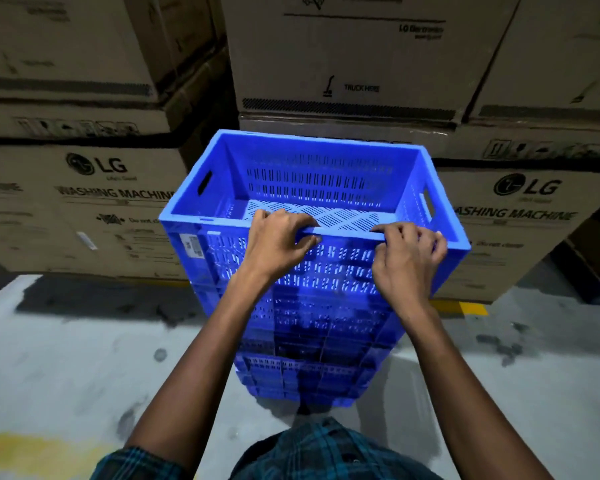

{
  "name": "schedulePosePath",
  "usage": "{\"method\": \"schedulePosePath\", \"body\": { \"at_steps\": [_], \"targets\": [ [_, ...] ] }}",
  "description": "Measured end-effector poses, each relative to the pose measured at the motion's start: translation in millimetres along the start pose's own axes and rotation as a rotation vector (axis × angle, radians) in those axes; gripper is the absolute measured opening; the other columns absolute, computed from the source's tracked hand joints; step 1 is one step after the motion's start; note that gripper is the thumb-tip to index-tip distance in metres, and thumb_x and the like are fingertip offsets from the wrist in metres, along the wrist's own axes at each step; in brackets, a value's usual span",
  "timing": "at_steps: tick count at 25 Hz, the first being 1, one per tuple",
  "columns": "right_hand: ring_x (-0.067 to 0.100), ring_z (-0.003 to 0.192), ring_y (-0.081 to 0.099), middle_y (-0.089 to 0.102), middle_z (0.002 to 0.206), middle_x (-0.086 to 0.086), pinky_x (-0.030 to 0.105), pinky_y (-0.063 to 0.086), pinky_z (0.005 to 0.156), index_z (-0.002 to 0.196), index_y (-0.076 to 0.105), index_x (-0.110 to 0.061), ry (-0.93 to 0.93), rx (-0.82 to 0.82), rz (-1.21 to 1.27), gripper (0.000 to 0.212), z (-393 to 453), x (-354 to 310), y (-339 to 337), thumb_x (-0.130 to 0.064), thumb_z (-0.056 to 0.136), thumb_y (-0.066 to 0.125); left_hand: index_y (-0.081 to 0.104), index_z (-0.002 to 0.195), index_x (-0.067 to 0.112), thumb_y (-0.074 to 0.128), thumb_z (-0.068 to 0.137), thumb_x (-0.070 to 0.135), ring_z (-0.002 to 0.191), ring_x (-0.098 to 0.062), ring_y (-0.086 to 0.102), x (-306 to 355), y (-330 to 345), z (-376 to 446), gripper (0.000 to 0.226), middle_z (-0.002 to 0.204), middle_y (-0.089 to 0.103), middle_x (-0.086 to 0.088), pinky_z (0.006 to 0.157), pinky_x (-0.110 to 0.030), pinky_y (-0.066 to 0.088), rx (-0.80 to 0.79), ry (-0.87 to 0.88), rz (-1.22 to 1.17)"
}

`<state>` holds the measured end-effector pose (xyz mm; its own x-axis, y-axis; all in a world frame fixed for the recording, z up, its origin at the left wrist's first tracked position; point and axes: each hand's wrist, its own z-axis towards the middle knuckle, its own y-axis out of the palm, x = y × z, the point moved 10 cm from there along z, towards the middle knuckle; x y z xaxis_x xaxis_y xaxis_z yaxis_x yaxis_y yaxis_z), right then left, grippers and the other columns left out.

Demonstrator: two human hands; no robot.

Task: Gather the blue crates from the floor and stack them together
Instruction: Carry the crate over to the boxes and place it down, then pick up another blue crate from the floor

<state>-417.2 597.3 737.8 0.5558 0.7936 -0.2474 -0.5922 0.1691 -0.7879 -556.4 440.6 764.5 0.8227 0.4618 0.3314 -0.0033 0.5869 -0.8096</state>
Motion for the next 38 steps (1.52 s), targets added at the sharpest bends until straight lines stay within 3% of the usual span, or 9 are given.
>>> {"method": "schedulePosePath", "body": {
  "at_steps": [5,8,12,18,22,25,30,34,38],
  "targets": [
    [0.028,0.125,0.044,0.055,0.132,-0.003,0.05,0.017,0.116,0.125,0.057,-0.029,-0.077,0.029,0.035,0.035,-9,2,6,-0.031,0.091,0.048,0.067,0.116,0.013,0.068,0.088,0.026,0.118,-0.026,0.06,8,3,-30,0.03,0.118,0.069,-0.003,0.099,-0.035,0.039,0.17,-0.077,-0.023],
    [0.031,0.141,0.03,0.038,0.153,0.003,0.051,0.006,0.121,0.144,0.042,-0.019,-0.129,-0.012,0.073,0.058,-20,5,15,-0.038,0.09,0.051,0.061,0.128,0.011,0.063,0.093,0.025,0.137,-0.026,0.047,15,-2,-74,0.037,0.139,0.058,-0.008,0.115,-0.038,0.034,0.255,-0.21,-0.043],
    [0.037,0.146,0.019,0.03,0.157,0.016,0.047,0.011,0.121,0.146,0.037,-0.005,-0.205,-0.047,0.404,0.076,-66,-11,9,-0.03,0.079,0.062,0.06,0.13,0.015,0.062,0.094,0.024,0.129,-0.019,0.053,27,-4,-148,0.037,0.134,0.061,-0.001,0.106,-0.034,0.042,0.323,-0.405,-0.085],
    [0.035,0.129,0.043,0.048,0.139,0.015,0.042,0.029,0.113,0.139,0.043,-0.006,-0.432,-0.533,0.887,0.062,-182,-72,46,-0.015,0.08,0.062,0.071,0.113,0.017,0.069,0.089,0.021,0.096,-0.013,0.067,28,-18,-303,0.024,0.108,0.073,0.002,0.085,-0.03,0.053,0.414,-0.817,-0.088],
    [0.025,0.109,0.056,0.051,0.127,0.007,0.037,0.045,0.095,0.134,0.048,-0.012,-0.554,-0.853,1.062,0.052,-258,-136,36,-0.003,0.084,0.06,0.073,0.11,0.017,0.066,0.092,0.026,0.093,-0.005,0.068,43,-51,-441,0.021,0.101,0.075,0.004,0.079,-0.023,0.052,0.458,-1.147,-0.071],
    [0.017,0.096,0.059,0.057,0.124,0.002,0.03,0.046,0.077,0.131,0.049,-0.018,-0.816,-1.069,1.065,0.046,-336,-199,7,-0.009,0.088,0.059,0.075,0.105,0.015,0.067,0.092,0.025,0.089,-0.001,0.067,55,-94,-535,0.018,0.098,0.075,0.005,0.075,-0.017,0.051,0.568,-1.293,0.0],
    [0.01,0.089,0.061,0.061,0.112,-0.008,0.022,0.046,0.071,0.126,0.053,-0.025,-1.152,-1.312,1.003,0.035,-456,-272,-33,-0.021,0.092,0.058,0.075,0.1,0.017,0.067,0.09,0.027,0.086,0.0,0.067,45,-163,-651,0.017,0.09,0.073,0.009,0.073,-0.014,0.05,0.782,-1.41,0.056],
    [0.011,0.082,0.063,0.064,0.107,-0.009,0.014,0.046,0.066,0.12,0.058,-0.027,-1.19,-1.537,0.862,0.026,-569,-324,-39,-0.023,0.094,0.06,0.076,0.099,0.015,0.067,0.088,0.027,0.086,-0.006,0.07,27,-198,-750,0.019,0.091,0.076,0.004,0.078,-0.023,0.055,0.866,-1.455,0.001],
    [0.021,0.093,0.065,0.066,0.109,0.001,0.028,0.051,0.076,0.114,0.062,-0.026,-1.174,-1.763,0.613,0.018,-670,-362,-31,-0.023,0.096,0.059,0.075,0.102,0.015,0.067,0.089,0.024,0.086,-0.01,0.07,24,-234,-863,0.018,0.095,0.077,0.003,0.082,-0.028,0.055,0.872,-1.621,-0.015]
  ]
}}
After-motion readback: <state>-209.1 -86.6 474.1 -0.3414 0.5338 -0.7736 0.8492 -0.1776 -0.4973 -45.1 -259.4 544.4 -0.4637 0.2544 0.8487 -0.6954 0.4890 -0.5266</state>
